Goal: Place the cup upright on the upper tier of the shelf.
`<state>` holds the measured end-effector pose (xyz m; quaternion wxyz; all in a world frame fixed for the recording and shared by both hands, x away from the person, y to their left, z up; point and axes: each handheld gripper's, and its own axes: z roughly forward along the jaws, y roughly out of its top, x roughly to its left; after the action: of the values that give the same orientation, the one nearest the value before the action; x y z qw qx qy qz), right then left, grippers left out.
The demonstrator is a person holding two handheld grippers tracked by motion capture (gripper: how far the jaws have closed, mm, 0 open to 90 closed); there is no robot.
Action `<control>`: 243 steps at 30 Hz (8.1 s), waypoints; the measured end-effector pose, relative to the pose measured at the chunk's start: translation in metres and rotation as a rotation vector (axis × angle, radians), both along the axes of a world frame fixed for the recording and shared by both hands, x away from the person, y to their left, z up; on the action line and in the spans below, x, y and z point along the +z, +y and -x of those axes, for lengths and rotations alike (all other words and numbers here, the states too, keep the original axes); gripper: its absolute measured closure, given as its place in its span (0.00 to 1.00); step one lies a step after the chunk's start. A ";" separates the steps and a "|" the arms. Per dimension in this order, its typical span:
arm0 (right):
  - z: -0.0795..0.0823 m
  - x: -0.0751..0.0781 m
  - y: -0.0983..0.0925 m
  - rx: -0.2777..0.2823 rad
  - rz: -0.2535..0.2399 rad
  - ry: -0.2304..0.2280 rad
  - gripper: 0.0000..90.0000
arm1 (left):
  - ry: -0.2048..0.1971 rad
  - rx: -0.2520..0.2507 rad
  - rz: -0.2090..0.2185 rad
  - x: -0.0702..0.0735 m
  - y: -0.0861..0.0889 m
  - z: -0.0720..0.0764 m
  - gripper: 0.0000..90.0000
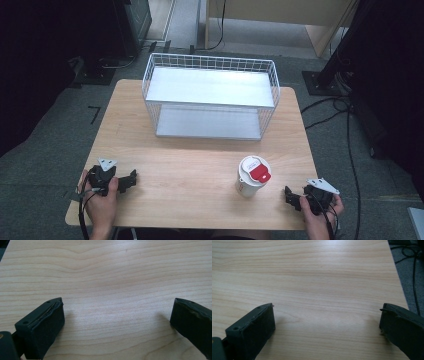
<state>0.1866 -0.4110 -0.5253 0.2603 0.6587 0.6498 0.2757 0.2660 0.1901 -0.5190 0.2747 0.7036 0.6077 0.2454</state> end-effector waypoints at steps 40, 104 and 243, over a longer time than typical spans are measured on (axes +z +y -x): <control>0.016 0.020 0.085 0.359 -0.087 -0.082 0.06 | 0.000 0.000 0.000 0.000 0.000 0.000 0.00; -0.005 0.047 0.141 0.365 -0.114 -0.335 0.08 | 0.000 0.001 0.001 0.000 0.000 0.000 0.00; -0.251 0.223 0.224 0.191 -0.112 -0.642 0.11 | -0.001 -0.014 0.004 0.000 -0.001 -0.001 0.00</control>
<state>0.4380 -0.1871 -0.3021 0.3882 0.4877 0.5774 0.5273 0.2665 0.1890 -0.5190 0.2783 0.7070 0.6033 0.2425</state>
